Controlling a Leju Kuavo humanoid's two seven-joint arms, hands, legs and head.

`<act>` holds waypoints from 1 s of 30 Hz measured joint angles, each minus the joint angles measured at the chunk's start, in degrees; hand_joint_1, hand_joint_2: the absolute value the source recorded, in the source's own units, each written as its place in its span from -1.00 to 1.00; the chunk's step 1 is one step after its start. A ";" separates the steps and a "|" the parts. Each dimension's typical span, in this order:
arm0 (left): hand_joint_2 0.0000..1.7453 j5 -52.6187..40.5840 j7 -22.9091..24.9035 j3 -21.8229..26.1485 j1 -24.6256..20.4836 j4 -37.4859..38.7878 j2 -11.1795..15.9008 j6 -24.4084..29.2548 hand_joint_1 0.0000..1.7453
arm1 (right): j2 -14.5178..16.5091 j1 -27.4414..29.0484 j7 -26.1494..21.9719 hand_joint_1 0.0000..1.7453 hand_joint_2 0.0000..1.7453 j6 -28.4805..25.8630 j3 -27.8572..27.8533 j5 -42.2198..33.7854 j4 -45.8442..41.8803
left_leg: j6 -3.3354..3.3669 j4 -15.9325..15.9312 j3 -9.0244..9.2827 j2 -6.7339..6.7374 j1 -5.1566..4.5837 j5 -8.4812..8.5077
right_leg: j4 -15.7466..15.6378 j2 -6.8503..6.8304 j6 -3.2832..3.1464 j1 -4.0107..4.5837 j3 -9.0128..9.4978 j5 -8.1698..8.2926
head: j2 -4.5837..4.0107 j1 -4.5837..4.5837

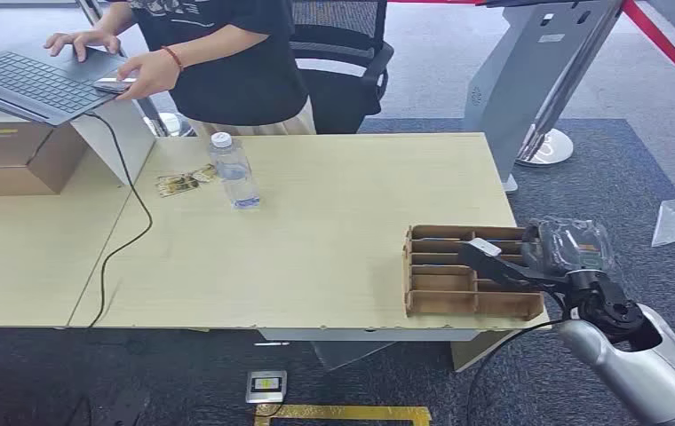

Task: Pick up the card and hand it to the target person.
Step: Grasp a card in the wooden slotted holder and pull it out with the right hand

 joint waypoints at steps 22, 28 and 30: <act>1.00 -0.33 -0.51 -0.63 0.00 0.00 0.02 -0.10 -1.00 | 0.49 -0.65 -0.16 0.10 1.00 0.26 0.94 0.26 0.37 | 0.00 0.00 -0.01 0.00 0.00 0.00 | 0.00 0.00 0.00 0.00 0.00 0.00 | 0.00 0.01; 1.00 -0.37 -0.55 -0.69 0.00 0.00 0.02 -0.11 -1.00 | 0.87 -1.27 -0.49 0.13 1.00 0.19 1.43 0.26 0.83 | 0.00 0.00 0.00 0.00 0.00 0.00 | 0.00 0.00 0.00 0.00 0.00 0.00 | 0.00 0.01; 1.00 -0.42 -0.57 -0.69 0.00 0.00 0.02 -0.11 -1.00 | 0.96 -1.50 -0.57 0.12 1.00 0.14 1.55 0.26 0.99 | 0.00 0.00 0.00 0.00 0.00 0.00 | 0.00 0.00 0.00 0.00 0.00 0.00 | 0.00 0.00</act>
